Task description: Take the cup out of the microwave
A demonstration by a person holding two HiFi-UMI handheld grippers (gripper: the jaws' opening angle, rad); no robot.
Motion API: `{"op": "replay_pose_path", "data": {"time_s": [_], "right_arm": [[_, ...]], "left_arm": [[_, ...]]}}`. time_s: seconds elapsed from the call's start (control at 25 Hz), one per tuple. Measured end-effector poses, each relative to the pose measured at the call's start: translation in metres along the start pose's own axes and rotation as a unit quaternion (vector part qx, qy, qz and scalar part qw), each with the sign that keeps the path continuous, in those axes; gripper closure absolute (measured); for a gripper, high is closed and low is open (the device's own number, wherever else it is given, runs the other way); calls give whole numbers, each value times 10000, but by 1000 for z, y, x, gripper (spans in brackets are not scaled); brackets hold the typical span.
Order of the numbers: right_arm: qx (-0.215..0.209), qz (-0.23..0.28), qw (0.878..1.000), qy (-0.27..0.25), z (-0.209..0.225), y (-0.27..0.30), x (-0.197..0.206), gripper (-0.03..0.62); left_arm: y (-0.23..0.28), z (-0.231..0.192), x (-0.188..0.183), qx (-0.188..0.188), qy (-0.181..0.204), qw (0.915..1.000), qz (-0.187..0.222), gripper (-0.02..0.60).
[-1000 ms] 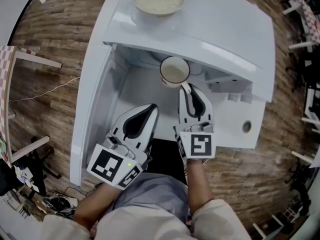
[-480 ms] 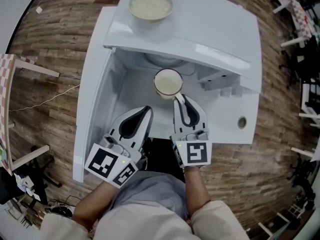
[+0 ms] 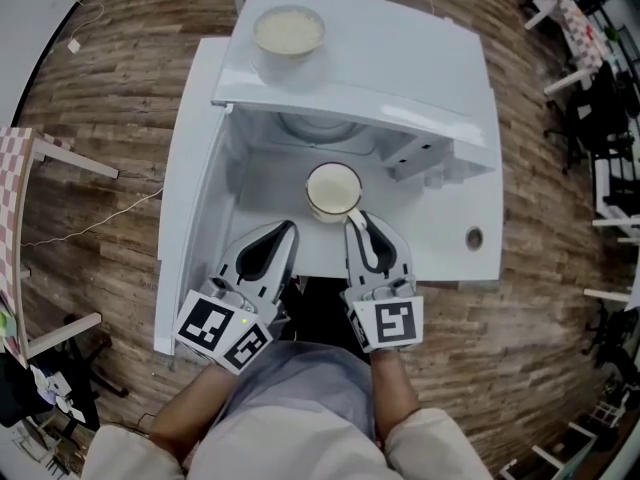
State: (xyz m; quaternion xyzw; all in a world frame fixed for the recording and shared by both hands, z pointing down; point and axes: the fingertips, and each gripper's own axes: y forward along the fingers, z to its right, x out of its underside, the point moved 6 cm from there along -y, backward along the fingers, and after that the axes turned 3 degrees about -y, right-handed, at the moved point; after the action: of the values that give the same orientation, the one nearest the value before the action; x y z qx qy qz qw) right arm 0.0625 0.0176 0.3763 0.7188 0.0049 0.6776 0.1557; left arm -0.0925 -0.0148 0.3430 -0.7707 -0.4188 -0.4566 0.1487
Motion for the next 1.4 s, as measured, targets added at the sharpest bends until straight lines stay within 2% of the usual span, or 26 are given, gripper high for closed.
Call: {"op": "replay_pose_path", "data": {"time_s": [0.76,1.4], "right_arm": [[153,233,9992,272,-13,-71,-37,522],[-59,456,9985,311,-25,-104,-63,522]], "left_arm": [[-16,29,-7,577,283,9978,-150,566],[-34,46,-12,658,434,9969,1,568]]}}
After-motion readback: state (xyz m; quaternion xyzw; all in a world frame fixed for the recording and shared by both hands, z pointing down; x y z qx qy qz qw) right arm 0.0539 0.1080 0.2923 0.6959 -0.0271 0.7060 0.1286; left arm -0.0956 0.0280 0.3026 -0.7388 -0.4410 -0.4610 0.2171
